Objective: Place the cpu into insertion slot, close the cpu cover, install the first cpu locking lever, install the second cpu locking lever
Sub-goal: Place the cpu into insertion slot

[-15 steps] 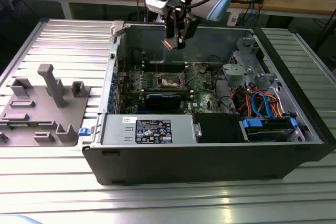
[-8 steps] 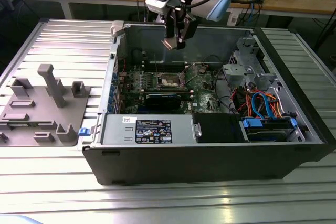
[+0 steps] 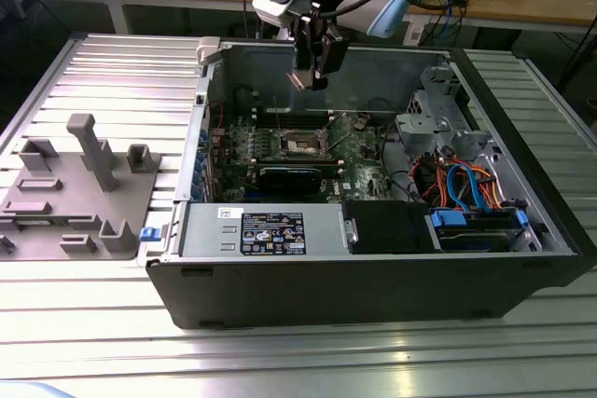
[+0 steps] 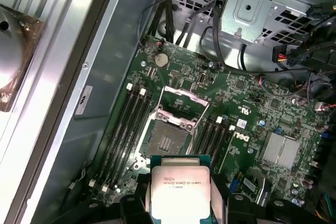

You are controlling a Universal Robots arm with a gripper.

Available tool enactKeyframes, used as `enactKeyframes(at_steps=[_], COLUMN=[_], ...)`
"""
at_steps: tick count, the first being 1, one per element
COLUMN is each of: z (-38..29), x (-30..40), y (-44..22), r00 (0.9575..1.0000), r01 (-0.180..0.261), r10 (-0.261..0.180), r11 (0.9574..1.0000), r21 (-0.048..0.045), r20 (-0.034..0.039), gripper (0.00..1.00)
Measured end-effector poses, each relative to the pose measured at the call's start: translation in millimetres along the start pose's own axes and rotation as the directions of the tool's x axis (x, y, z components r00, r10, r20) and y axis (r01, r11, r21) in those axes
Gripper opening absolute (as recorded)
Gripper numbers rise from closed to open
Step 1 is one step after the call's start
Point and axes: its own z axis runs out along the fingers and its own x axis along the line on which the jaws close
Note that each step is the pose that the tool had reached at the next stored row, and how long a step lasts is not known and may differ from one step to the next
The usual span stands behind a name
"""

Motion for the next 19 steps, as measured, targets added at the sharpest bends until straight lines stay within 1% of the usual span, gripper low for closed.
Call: enactKeyframes(at_steps=[2, 4, 5, 6, 13, 14, 17, 19], z=[4.4, 7.3, 8.4, 8.8, 9.1, 9.7, 11.8, 13.9], x=[0.1, 0.0, 0.0, 0.0, 0.1, 0.2, 0.2, 0.3], y=[1.3, 1.4, 1.5, 1.5, 1.4, 1.5, 1.4, 1.3], r00=[1.0, 0.999, 0.9975, 0.9966, 0.9964, 0.9957, 0.9908, 0.9845], r01=[-0.004, -0.044, -0.07, -0.082, -0.084, -0.092, -0.135, -0.175], r10=[0.004, 0.044, 0.07, 0.082, 0.084, 0.092, 0.135, 0.175], r11=[1.0, 0.999, 0.9975, 0.9966, 0.9964, 0.9957, 0.9908, 0.9846], r21=[0.0002, 0.0002, 0.0001, 0.0001, 0.0, -0.0003, -0.0004, -0.0005], r20=[0.0002, 0.0019, 0.0029, 0.0034, 0.0034, 0.0034, 0.0052, 0.0069], gripper=[0.54, 0.54, 0.54, 0.54, 0.54, 0.54, 0.54, 0.54])
